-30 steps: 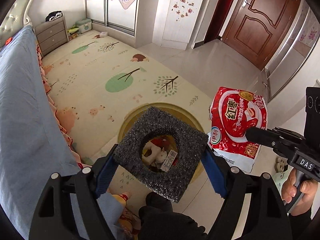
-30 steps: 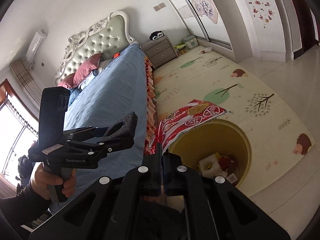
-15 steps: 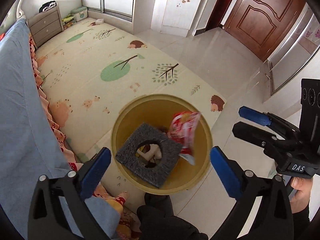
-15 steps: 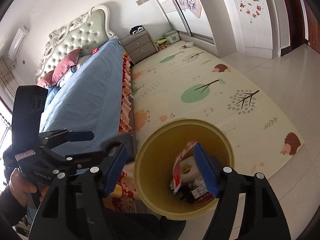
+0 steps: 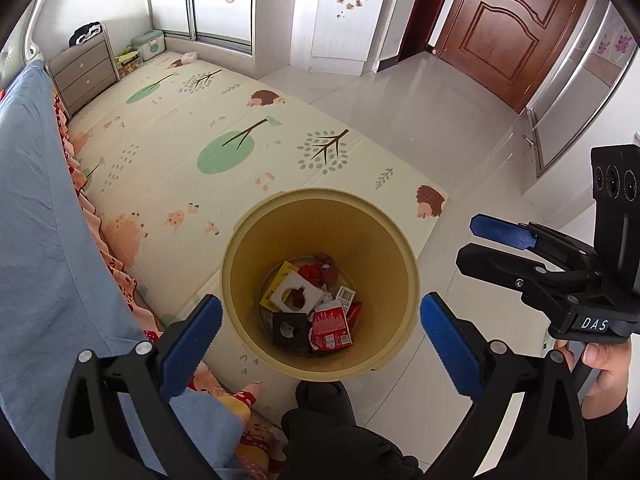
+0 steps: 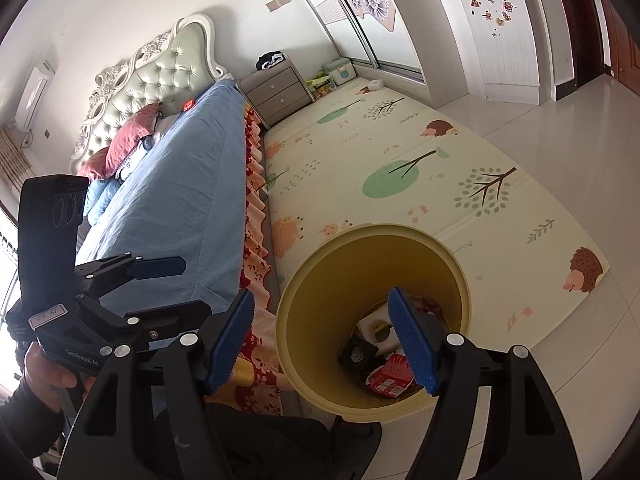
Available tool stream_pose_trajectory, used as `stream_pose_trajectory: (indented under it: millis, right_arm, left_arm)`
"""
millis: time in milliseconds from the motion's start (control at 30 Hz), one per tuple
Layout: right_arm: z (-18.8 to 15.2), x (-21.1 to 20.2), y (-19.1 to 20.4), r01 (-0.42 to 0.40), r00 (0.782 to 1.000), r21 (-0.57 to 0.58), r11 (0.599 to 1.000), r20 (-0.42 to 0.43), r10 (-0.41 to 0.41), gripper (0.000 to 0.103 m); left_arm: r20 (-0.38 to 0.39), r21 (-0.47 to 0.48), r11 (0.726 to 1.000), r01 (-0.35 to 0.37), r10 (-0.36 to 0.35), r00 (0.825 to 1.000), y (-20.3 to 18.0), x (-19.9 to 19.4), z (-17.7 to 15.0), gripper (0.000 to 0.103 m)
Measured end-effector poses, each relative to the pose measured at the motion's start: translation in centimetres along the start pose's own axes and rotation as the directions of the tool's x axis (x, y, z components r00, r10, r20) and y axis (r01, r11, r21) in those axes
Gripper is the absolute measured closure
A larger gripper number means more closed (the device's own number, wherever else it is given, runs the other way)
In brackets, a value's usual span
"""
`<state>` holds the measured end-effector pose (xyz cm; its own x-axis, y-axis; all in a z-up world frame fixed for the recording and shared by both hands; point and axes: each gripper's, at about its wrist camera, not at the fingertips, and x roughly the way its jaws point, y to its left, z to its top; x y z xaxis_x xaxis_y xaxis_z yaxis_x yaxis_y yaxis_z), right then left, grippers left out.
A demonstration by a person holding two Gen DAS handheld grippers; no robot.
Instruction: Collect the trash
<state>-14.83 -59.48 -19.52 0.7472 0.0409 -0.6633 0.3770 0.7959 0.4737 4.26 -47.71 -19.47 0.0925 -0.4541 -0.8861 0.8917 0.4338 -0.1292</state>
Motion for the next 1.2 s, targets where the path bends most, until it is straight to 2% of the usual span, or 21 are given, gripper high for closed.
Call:
stream_pose_trajectory:
  millis: [167, 267, 400, 533, 633, 767, 867, 900, 967, 1133, 1200]
  right_arm:
    - [-0.3, -1.5, 1.6, -0.031, 0.999, -0.011, 0.999, 0.011, 0.031, 0.035]
    - [-0.3, -2.4, 3.6, -0.046, 0.999, -0.045, 0.998, 0.020, 0.047, 0.035]
    - [-0.5, -3.1, 7.3, -0.091, 0.995, -0.109, 0.990, 0.032, 0.095, 0.035]
    - [-0.8, -2.3, 12.3, -0.157, 0.987, -0.186, 0.970, 0.011, 0.161, 0.035]
    - [-1.2, -1.3, 16.4, -0.203, 0.979, -0.251, 0.946, -0.017, 0.205, 0.035]
    - [-2.0, 0.2, 22.0, -0.276, 0.961, -0.318, 0.907, -0.060, 0.271, 0.035]
    - [-2.7, 1.3, 26.1, -0.308, 0.951, -0.376, 0.874, -0.084, 0.299, 0.035]
    - [-2.9, 1.6, 27.5, -0.315, 0.948, -0.393, 0.864, -0.091, 0.304, 0.035]
    - [-3.5, 2.3, 30.1, -0.336, 0.941, -0.426, 0.840, -0.109, 0.321, 0.035]
    - [-5.2, 3.6, 36.1, -0.347, 0.935, -0.523, 0.779, -0.129, 0.330, 0.032]
    - [-6.0, 3.7, 38.1, -0.335, 0.937, -0.558, 0.759, -0.118, 0.328, 0.028]
  left_arm:
    - [0.028, -0.029, 0.999, 0.039, -0.038, 0.999, 0.1, -2.5, -0.7, 0.004]
    - [0.072, -0.041, 0.999, 0.030, -0.027, 0.997, 0.6, -4.6, -1.8, 0.004]
    - [0.186, -0.109, 0.994, -0.003, 0.023, 0.982, 2.8, -8.3, -4.6, 0.004]
    - [0.262, -0.221, 0.973, -0.071, 0.130, 0.956, 5.9, -12.5, -7.7, 0.004]
    - [0.315, -0.289, 0.952, -0.105, 0.198, 0.928, 8.1, -15.9, -10.0, 0.004]
    - [0.330, -0.358, 0.907, -0.222, 0.345, 0.879, 10.3, -19.9, -13.2, 0.004]
    - [0.339, -0.423, 0.872, -0.246, 0.404, 0.849, 12.5, -22.6, -16.1, 0.004]
    - [0.340, -0.449, 0.856, -0.256, 0.428, 0.837, 13.3, -23.5, -17.1, 0.004]
    - [0.337, -0.492, 0.817, -0.300, 0.497, 0.800, 14.7, -24.8, -19.2, 0.004]
    - [0.310, -0.572, 0.734, -0.366, 0.606, 0.733, 17.6, -27.8, -23.2, 0.004]
    - [0.296, -0.597, 0.703, -0.387, 0.641, 0.708, 18.4, -28.7, -24.4, 0.004]
